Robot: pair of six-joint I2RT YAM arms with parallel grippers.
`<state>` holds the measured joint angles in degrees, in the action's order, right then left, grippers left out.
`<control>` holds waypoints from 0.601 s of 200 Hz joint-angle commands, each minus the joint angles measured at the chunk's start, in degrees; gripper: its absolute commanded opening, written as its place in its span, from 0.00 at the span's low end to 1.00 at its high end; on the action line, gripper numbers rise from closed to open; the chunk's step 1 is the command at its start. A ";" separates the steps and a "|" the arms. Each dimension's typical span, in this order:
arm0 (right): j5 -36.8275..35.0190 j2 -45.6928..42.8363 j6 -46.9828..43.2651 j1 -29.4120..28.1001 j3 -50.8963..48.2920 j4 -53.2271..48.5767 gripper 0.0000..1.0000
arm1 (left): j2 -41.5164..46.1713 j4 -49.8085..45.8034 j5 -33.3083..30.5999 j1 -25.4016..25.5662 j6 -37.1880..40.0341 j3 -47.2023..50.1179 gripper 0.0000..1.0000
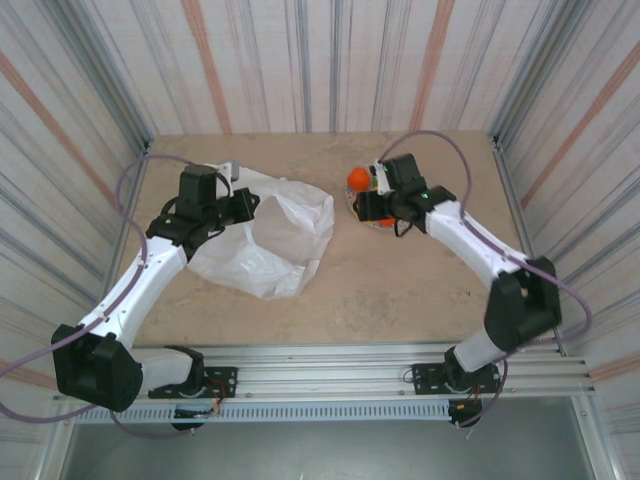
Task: Place the fruits into the plastic bag
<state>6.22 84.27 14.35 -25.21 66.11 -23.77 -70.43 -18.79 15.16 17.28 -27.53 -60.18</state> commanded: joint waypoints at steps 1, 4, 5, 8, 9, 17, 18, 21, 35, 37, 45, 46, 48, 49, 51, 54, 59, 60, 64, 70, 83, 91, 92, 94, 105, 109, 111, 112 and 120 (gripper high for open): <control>9.13 -7.70 4.32 -1.24 -9.27 5.85 0.67 | 1.35 -0.22 1.34 0.36 -4.54 -1.76 0.06; 9.76 -8.62 4.83 -1.67 -10.59 6.76 0.67 | 1.34 0.00 1.29 0.31 -5.03 -1.78 0.06; 9.99 -8.96 4.99 -1.81 -11.14 7.05 0.67 | 1.30 0.08 1.28 0.30 -5.23 -1.78 0.06; 10.64 -9.77 5.46 -2.27 -12.40 8.20 0.67 | 1.26 0.30 1.31 0.31 -5.67 -1.71 0.06; 10.78 -10.15 5.58 -2.42 -12.97 8.65 0.67 | 1.22 0.36 1.29 0.35 -5.86 -1.70 0.05; 11.73 -12.05 6.40 -4.05 -16.15 11.50 0.67 | 1.03 0.90 1.46 0.40 -7.01 -1.63 0.05; 11.77 -12.26 6.49 -4.27 -16.56 11.83 0.67 | 0.97 0.97 1.55 0.39 -7.14 -1.62 0.05; 11.67 -12.78 6.82 -5.01 -17.62 12.81 0.66 | 0.99 1.11 1.76 0.41 -7.56 -1.54 0.05; 11.07 -13.87 8.07 -8.43 -21.64 17.41 0.66 | 0.34 2.05 2.67 0.66 -9.45 -1.52 0.05; 10.96 -13.93 8.22 -8.75 -22.05 18.16 0.66 | 0.24 2.21 2.86 0.72 -9.69 -1.52 0.05; 10.72 -13.49 9.07 -10.21 -23.41 20.78 0.66 | -0.07 2.59 3.40 0.98 -10.66 -1.65 0.05; 10.64 -13.46 9.18 -10.34 -23.57 21.09 0.66 | -0.15 2.60 3.44 1.04 -10.77 -1.67 0.05; 10.59 -13.20 9.42 -10.59 -23.96 21.69 0.66 | -0.23 2.72 3.58 1.14 -11.03 -1.64 0.04; 10.53 -13.09 9.49 -10.75 -24.07 22.12 0.66 | -0.28 2.76 3.61 1.21 -11.17 -1.62 0.04; 10.52 -12.93 9.72 -10.98 -24.31 22.83 0.66 | -0.35 2.89 3.75 1.27 -11.41 -1.63 0.04; 10.40 -12.72 10.02 -11.28 -24.77 24.01 0.66 | -0.33 3.07 3.88 1.43 -11.81 -1.67 0.04; 10.17 -12.10 10.69 -11.68 -25.72 26.16 0.65 | -0.48 3.27 4.15 1.65 -12.24 -1.69 0.04; 10.19 -11.97 10.83 -11.74 -25.92 26.55 0.65 | -0.49 3.34 4.21 1.72 -12.31 -1.69 0.04; 10.20 -11.44 11.27 -11.95 -26.47 28.37 0.65 | -0.59 3.53 4.33 1.98 -12.73 -1.55 0.04; 10.18 -10.53 11.79 -12.20 -27.33 31.07 0.65 | -0.66 3.78 4.58 2.39 -13.32 -1.52 0.04; 9.81 -8.08 12.48 -13.05 -28.10 35.12 0.64 | -0.60 4.34 4.88 3.21 -14.56 -1.43 0.03; 9.25 -6.58 12.60 -13.97 -28.41 37.45 0.64 | -0.56 4.78 4.88 3.67 -15.56 -1.31 0.03; 9.16 -6.40 12.57 -14.11 -28.49 37.68 0.64 | -0.48 4.84 4.88 3.74 -15.72 -1.28 0.03; 8.88 -6.16 12.62 -14.37 -28.53 38.19 0.64 | -0.43 4.97 4.93 3.84 -16.02 -1.28 0.03; 7.65 -4.52 13.12 -15.79 -29.32 41.15 0.64 | -0.24 6.29 4.97 4.44 -17.67 -0.76 0.01; 7.38 -4.15 13.40 -16.14 -29.72 42.20 0.64 | -0.03 6.59 4.96 4.63 -18.23 -0.60 0.01; 7.09 -4.01 13.55 -16.33 -29.83 42.77 0.63 | 0.00 6.82 4.90 4.72 -18.50 -0.50 0.01; 7.03 -3.93 13.62 -16.43 -29.95 42.94 0.63 | 0.02 6.87 4.89 4.75 -18.60 -0.48 0.01; 6.06 -3.70 14.30 -17.30 -30.66 44.65 0.63 | 0.11 7.25 4.33 5.25 -19.38 -0.23 0.00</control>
<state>14.72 79.07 25.45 -39.97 37.26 10.52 -70.76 -14.81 18.72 21.45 -42.28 -60.23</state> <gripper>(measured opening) 0.784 0.046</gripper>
